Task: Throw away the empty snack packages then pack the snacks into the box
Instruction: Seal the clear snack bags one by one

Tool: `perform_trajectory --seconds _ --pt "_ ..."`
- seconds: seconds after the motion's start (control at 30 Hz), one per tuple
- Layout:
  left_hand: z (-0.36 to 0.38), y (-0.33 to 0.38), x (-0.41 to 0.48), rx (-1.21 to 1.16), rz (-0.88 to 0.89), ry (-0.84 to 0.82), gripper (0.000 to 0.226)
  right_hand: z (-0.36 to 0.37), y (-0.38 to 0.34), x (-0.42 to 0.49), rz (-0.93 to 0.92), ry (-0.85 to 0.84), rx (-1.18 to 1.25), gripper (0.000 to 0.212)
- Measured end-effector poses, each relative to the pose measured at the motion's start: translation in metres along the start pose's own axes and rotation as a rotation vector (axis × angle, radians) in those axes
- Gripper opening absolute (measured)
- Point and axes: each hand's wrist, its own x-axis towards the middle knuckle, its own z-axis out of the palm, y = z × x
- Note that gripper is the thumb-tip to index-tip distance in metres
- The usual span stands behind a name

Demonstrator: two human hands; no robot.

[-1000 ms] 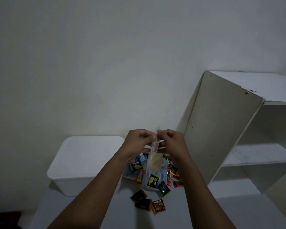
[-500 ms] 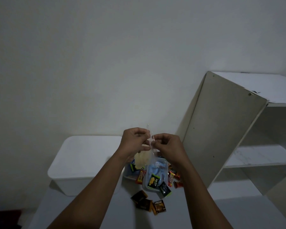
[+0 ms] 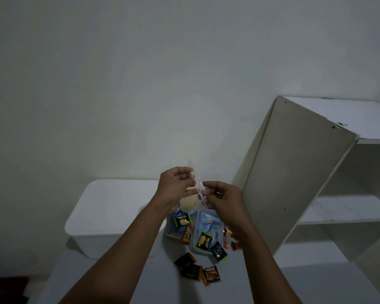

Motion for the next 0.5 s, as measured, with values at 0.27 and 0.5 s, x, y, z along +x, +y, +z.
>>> perform_trajectory --seconds 0.27,0.5 --pt "0.003 0.002 -0.001 -0.196 -0.010 -0.004 0.031 0.009 0.023 -0.010 -0.137 0.061 -0.044 0.026" --pt "-0.038 -0.059 -0.015 0.538 0.168 0.074 0.016 0.008 0.050 -0.017 0.030 0.244 0.070 0.018"
